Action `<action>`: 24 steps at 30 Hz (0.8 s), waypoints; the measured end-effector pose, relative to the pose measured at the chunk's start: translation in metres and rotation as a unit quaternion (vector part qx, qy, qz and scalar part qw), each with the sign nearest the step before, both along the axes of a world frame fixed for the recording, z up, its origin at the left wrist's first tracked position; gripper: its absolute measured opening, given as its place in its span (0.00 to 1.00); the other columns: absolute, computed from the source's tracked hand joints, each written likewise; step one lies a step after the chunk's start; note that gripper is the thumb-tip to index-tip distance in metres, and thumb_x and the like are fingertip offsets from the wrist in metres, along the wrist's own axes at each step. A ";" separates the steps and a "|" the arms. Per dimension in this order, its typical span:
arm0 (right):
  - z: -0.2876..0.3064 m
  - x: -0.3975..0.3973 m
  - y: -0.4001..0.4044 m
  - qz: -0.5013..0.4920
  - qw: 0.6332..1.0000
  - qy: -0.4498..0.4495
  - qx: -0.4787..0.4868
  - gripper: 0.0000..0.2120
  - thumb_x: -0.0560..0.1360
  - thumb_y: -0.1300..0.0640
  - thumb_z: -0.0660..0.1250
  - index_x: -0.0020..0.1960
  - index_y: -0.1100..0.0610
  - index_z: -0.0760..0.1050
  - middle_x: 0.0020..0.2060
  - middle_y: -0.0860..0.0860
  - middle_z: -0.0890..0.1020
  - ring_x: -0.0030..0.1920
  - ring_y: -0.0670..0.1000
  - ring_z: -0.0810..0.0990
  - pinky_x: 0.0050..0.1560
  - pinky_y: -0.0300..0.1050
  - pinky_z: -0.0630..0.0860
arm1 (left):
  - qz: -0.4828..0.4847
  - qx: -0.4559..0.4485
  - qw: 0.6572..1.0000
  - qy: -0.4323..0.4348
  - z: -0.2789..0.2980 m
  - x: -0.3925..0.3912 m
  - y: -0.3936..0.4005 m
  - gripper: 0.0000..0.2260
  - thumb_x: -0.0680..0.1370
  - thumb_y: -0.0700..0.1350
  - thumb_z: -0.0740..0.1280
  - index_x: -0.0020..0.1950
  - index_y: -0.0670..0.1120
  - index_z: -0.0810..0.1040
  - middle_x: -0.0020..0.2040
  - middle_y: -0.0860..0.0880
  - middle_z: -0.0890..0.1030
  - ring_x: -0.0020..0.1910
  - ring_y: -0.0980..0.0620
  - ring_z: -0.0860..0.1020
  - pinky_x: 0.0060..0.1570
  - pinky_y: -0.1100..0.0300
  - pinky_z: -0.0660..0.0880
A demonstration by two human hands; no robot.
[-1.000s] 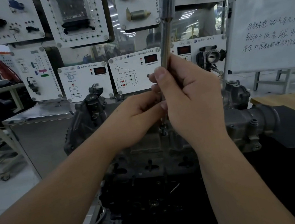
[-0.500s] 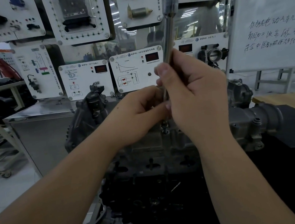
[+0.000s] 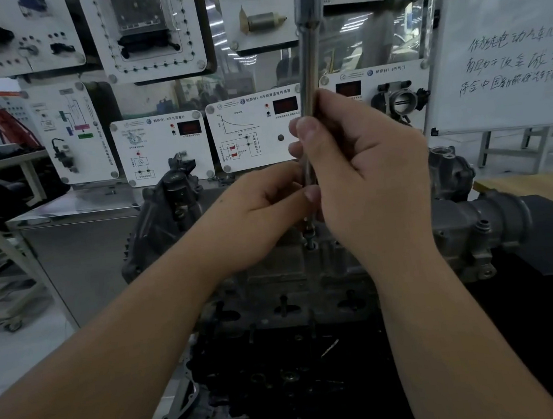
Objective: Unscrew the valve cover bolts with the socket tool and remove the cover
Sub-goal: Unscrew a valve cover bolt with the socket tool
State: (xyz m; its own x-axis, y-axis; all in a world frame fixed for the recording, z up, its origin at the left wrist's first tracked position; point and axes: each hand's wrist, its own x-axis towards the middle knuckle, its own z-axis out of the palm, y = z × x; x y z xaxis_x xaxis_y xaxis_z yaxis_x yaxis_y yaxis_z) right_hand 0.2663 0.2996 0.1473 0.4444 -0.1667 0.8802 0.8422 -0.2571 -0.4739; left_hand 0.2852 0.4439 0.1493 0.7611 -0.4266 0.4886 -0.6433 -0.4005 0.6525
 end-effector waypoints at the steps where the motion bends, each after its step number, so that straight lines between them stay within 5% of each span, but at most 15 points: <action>1: 0.000 0.000 0.000 0.001 1.000 0.006 -0.001 0.12 0.82 0.57 0.63 0.63 0.56 0.81 0.42 0.46 0.84 0.43 0.49 0.85 0.40 0.53 0.83 | 0.002 0.003 1.000 -0.002 0.000 0.000 0.001 0.16 0.80 0.52 0.64 0.59 0.42 0.80 0.51 0.35 0.83 0.49 0.29 0.80 0.51 0.31 0.77; 4: 0.001 -0.001 -0.001 0.003 1.000 0.011 0.000 0.18 0.82 0.57 0.63 0.72 0.56 0.75 0.46 0.46 0.85 0.46 0.47 0.85 0.41 0.48 0.83 | 0.026 0.015 0.999 -0.019 0.000 -0.001 0.000 0.16 0.78 0.53 0.66 0.58 0.43 0.81 0.50 0.39 0.84 0.49 0.33 0.82 0.51 0.35 0.78; 12: 0.002 -0.002 -0.001 -0.013 1.000 0.021 -0.012 0.11 0.82 0.56 0.65 0.61 0.56 0.82 0.39 0.46 0.84 0.43 0.48 0.84 0.37 0.51 0.82 | 0.017 -0.005 1.000 -0.013 -0.002 0.000 -0.003 0.18 0.77 0.51 0.67 0.57 0.37 0.79 0.50 0.35 0.83 0.48 0.32 0.81 0.50 0.33 0.77; 17: 0.002 -0.002 -0.002 0.013 0.999 0.036 0.003 0.23 0.83 0.56 0.63 0.77 0.55 0.68 0.48 0.44 0.86 0.47 0.41 0.85 0.47 0.45 0.84 | 0.016 -0.001 1.000 -0.006 0.000 -0.001 0.001 0.14 0.80 0.49 0.68 0.57 0.39 0.82 0.50 0.36 0.84 0.50 0.32 0.81 0.52 0.34 0.77; 21: 0.002 -0.001 0.000 -0.022 1.000 0.005 -0.017 0.15 0.80 0.54 0.69 0.66 0.56 0.79 0.42 0.44 0.84 0.42 0.43 0.83 0.44 0.36 0.79 | 0.022 -0.009 1.000 -0.010 0.000 -0.001 -0.004 0.18 0.75 0.48 0.71 0.58 0.37 0.79 0.52 0.36 0.83 0.52 0.33 0.81 0.53 0.35 0.78; 24: 0.000 -0.001 0.002 -0.061 0.998 -0.013 -0.005 0.10 0.81 0.55 0.67 0.56 0.61 0.83 0.36 0.49 0.83 0.39 0.47 0.83 0.39 0.44 0.80 | 0.016 0.002 1.000 -0.008 -0.001 -0.001 -0.004 0.18 0.76 0.52 0.68 0.57 0.39 0.80 0.51 0.36 0.83 0.50 0.32 0.82 0.51 0.33 0.78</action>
